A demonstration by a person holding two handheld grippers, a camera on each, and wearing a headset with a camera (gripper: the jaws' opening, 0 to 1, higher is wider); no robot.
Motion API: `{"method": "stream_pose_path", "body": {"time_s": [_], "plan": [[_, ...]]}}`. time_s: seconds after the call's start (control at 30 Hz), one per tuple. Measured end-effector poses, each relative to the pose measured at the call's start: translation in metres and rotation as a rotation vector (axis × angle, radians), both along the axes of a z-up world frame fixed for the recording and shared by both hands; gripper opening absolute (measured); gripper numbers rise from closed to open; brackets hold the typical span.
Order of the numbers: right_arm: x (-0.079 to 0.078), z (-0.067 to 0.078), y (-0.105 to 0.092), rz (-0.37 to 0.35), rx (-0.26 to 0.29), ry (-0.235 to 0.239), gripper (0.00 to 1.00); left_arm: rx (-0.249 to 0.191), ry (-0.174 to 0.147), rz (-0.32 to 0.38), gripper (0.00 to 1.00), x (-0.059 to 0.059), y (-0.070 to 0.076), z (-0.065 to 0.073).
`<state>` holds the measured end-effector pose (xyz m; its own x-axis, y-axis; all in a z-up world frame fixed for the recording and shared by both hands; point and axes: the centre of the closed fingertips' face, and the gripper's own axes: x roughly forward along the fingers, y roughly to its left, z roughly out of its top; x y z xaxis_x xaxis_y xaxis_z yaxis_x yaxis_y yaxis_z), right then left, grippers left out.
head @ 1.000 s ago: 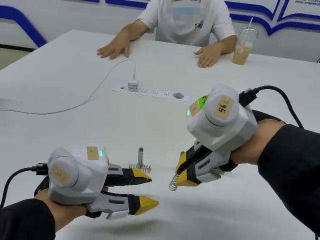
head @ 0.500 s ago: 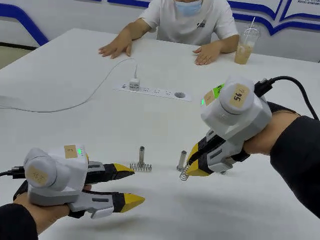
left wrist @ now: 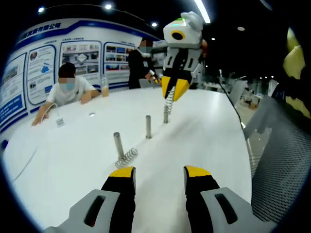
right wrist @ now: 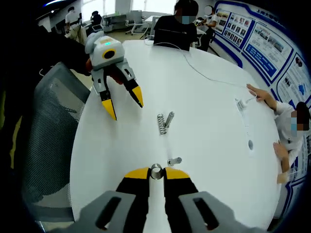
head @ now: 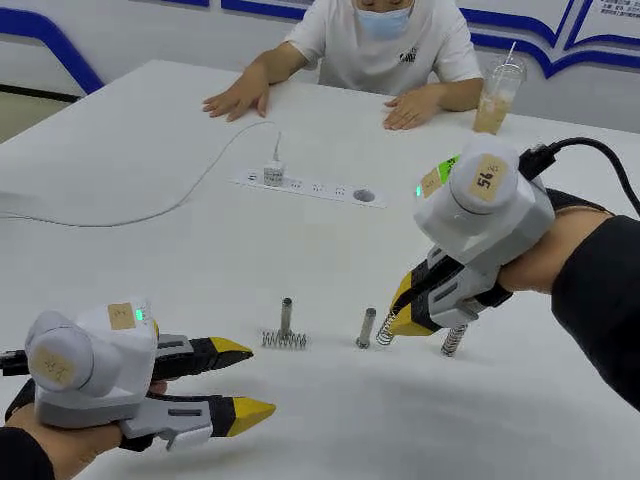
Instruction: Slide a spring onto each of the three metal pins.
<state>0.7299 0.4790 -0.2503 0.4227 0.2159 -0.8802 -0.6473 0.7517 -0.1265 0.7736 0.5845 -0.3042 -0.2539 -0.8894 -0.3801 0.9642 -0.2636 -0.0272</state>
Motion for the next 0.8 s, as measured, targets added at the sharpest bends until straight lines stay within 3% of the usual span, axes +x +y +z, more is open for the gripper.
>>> {"method": "stream_pose_path", "body": {"time_s": [0.4,0.8], "plan": [[0.023,0.003,-0.015,-0.017,-0.029,-0.014,0.12,-0.004,0.006,0.007,0.4,0.001,0.0,0.001],[0.032,-0.005,-0.016,-0.02,-0.027,0.002,0.12,-0.007,0.009,0.015,0.39,0.005,0.002,0.002]]}}
